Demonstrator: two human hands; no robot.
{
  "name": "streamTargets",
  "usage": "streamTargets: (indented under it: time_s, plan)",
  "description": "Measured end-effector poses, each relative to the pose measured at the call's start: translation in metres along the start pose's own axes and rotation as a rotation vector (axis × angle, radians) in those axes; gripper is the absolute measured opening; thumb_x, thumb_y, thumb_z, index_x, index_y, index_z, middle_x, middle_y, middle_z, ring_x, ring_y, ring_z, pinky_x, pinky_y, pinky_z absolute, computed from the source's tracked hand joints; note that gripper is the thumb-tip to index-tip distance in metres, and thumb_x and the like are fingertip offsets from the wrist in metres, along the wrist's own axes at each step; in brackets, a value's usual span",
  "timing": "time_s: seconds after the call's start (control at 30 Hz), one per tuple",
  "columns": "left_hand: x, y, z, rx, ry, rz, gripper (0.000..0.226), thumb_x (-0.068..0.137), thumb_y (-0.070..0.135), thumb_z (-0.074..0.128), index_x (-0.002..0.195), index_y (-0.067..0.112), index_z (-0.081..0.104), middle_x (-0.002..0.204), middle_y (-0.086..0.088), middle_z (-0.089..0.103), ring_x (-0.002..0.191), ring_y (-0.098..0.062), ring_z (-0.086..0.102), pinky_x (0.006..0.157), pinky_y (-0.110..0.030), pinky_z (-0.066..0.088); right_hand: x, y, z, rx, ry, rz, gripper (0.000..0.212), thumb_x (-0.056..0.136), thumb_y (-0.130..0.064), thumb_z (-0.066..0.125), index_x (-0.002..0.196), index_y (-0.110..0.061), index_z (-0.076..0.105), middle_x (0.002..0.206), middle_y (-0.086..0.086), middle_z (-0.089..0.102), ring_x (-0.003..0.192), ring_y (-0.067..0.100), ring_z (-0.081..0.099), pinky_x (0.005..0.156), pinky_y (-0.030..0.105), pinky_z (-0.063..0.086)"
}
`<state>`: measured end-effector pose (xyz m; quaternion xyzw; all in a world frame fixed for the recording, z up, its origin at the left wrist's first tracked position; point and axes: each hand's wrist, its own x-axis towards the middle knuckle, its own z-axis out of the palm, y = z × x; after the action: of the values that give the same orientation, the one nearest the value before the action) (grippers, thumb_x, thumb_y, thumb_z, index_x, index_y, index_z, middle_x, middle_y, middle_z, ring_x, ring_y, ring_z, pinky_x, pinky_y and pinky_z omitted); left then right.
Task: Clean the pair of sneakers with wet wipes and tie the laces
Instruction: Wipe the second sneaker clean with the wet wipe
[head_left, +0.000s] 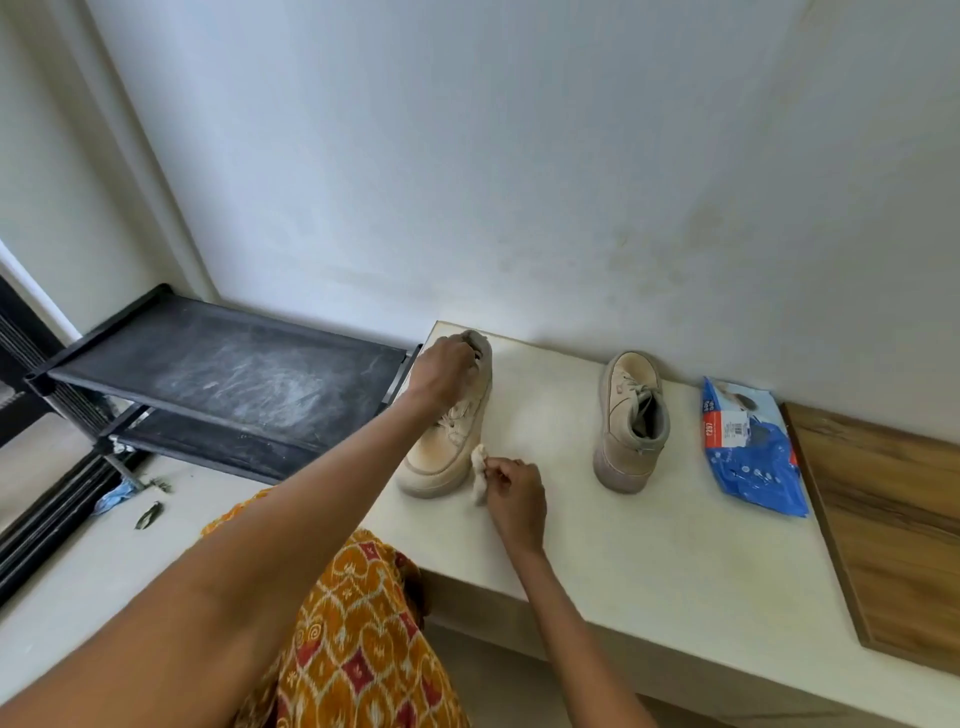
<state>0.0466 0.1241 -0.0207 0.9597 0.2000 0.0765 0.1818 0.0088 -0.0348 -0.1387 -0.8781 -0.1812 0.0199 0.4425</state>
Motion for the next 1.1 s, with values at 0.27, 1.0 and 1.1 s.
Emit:
streamTargets:
  time_s: [0.27, 1.0, 1.1]
  plan:
    - [-0.01, -0.007, 0.006, 0.141, -0.015, 0.153, 0.014, 0.082, 0.003, 0.054, 0.086, 0.002, 0.067, 0.091, -0.01, 0.06, 0.08, -0.031, 0.059, 0.058, -0.03, 0.035, 0.094, -0.033, -0.016, 0.409, 0.239, 0.482, 0.03, 0.093, -0.038, 0.055, 0.092, -0.014, 0.072, 0.088, 0.004, 0.07, 0.084, 0.022, 0.062, 0.072, 0.03, 0.046]
    - [-0.013, -0.006, 0.009, 0.164, 0.027, 0.101, 0.017, 0.088, 0.007, 0.054, 0.096, 0.002, 0.068, 0.097, -0.014, 0.062, 0.086, -0.031, 0.06, 0.061, -0.03, 0.035, -0.026, -0.036, 0.022, 0.141, 0.085, 0.263, 0.017, 0.086, -0.014, 0.06, 0.096, -0.017, 0.075, 0.097, 0.002, 0.073, 0.089, 0.02, 0.066, 0.078, 0.033, 0.052]
    - [-0.014, -0.004, 0.008, 0.207, 0.041, 0.119, 0.015, 0.088, 0.002, 0.052, 0.094, 0.001, 0.066, 0.1, -0.013, 0.062, 0.089, -0.031, 0.059, 0.06, -0.031, 0.035, -0.002, -0.036, 0.005, 0.286, 0.119, 0.359, 0.018, 0.086, -0.011, 0.059, 0.094, -0.016, 0.075, 0.097, 0.003, 0.073, 0.091, 0.021, 0.065, 0.077, 0.028, 0.049]
